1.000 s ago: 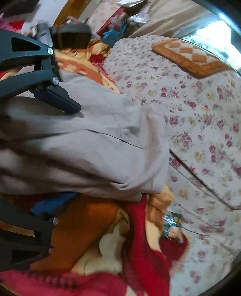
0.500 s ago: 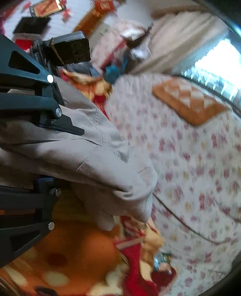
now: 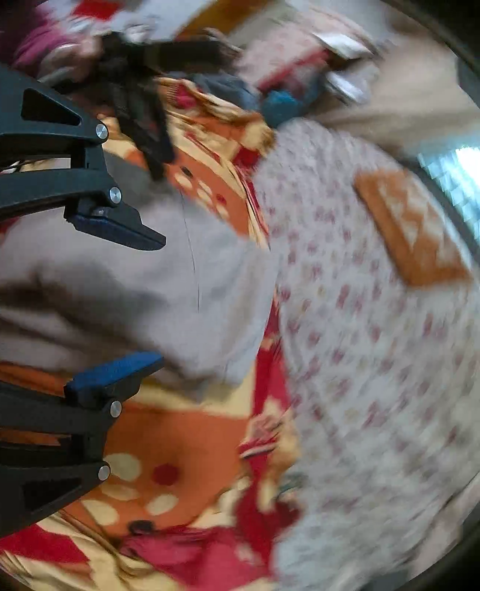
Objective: Fold large clothes
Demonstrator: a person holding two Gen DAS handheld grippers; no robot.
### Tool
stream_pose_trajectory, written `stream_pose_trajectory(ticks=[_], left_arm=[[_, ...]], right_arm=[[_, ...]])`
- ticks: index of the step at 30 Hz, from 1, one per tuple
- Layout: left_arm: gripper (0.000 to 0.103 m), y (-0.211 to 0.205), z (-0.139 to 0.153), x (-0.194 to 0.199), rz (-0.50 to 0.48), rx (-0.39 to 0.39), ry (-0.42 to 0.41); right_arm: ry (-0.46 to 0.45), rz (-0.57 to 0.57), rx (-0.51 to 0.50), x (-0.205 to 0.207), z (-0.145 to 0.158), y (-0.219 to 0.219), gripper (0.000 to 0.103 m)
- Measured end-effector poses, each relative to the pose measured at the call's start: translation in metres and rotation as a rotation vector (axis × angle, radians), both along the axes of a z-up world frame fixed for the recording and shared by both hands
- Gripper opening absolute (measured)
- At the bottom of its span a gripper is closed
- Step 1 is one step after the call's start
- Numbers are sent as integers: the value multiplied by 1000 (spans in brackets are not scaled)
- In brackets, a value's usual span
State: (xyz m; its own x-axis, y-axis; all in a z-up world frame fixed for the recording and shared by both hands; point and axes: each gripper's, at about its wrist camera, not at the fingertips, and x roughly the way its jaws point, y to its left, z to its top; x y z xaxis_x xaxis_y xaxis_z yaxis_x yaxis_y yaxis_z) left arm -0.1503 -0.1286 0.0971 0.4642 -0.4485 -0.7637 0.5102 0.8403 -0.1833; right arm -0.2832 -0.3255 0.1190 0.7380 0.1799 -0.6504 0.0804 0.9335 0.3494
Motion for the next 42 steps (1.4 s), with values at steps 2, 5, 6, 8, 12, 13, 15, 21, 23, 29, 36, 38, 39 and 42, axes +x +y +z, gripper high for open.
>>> stream_pose_trajectory(ticks=[2, 5, 6, 8, 12, 13, 15, 21, 23, 29, 36, 38, 39, 42], left_arm=[[77, -4, -14, 4, 13, 20, 49], [77, -8, -43, 3, 22, 55, 99], [77, -9, -50, 2, 23, 61, 104], [79, -12, -61, 1, 27, 60, 111], [79, -12, -59, -4, 43, 58, 105], [79, -11, -56, -6, 45, 65, 99], [79, -12, -49, -12, 46, 81, 72], [79, -8, -31, -36, 72, 117, -55], [79, -4, -26, -42, 71, 107, -72], [79, 7, -1, -64, 77, 69, -156], [79, 24, 29, -83, 101, 23, -244], [79, 26, 34, -85, 103, 21, -257], [79, 27, 36, -86, 107, 19, -263], [79, 28, 39, -87, 113, 24, -275]], right_arm=[[-18, 59, -30, 0, 4, 22, 55], [53, 93, -88, 5, -16, 40, 54], [97, 90, -125, 7, -30, 43, 53], [168, 47, -189, 10, -57, 38, 53], [177, -2, -57, 7, -84, 16, 53], [174, -2, -60, 4, -82, 15, 53], [169, -7, -88, -2, -73, 16, 53], [92, -77, -67, -25, -42, 12, 55], [86, -114, -64, -29, -37, 10, 58], [58, -187, -48, -43, -20, 14, 71], [20, -189, -128, -51, 1, 38, 79], [12, -186, -151, -52, 5, 44, 80], [7, -183, -162, -53, 7, 47, 81], [-13, -198, -180, -54, 11, 48, 83]])
